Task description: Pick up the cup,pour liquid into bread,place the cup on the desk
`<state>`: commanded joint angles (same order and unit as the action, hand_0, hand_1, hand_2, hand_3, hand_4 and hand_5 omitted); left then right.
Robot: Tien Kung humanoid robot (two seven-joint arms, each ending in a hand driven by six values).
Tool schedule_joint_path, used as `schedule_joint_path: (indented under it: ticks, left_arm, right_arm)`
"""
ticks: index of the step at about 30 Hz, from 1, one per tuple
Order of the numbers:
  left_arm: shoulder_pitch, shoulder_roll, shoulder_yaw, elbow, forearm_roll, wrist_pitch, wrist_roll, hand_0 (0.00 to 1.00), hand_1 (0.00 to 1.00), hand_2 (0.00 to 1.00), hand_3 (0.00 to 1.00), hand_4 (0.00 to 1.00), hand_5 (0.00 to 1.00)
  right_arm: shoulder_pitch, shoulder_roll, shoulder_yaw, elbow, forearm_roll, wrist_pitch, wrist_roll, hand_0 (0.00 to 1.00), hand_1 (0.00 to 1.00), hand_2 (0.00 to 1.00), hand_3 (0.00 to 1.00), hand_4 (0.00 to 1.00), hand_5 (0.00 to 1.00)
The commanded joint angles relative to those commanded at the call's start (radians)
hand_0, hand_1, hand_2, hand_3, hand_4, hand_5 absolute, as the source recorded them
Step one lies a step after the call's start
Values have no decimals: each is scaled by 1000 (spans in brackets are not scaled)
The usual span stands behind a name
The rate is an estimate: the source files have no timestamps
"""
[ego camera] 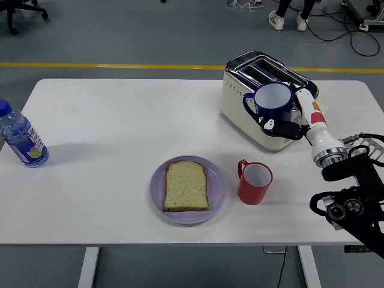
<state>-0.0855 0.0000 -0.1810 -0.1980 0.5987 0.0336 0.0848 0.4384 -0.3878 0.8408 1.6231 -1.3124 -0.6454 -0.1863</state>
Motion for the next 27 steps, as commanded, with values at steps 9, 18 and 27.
schedule_joint_path:
  ticks: [9, 18, 27]
  left_arm:
    - [-3, 0, -2, 0, 2, 0, 0, 636, 646, 656, 546, 320, 843]
    - [4, 0, 6, 1, 4, 0, 0, 635, 645, 656, 546, 320, 844]
    - [8, 0, 18, 1, 1, 0, 0, 635, 646, 656, 545, 319, 844]
  right_arm:
    - [-113, 28, 142, -52, 289, 0, 339, 510, 460, 561, 579, 584, 2]
    - [-197, 80, 249, -178, 503, 0, 620, 513, 465, 565, 579, 577, 2]
    - [-247, 128, 296, -319, 464, 0, 694, 520, 472, 570, 579, 569, 2]
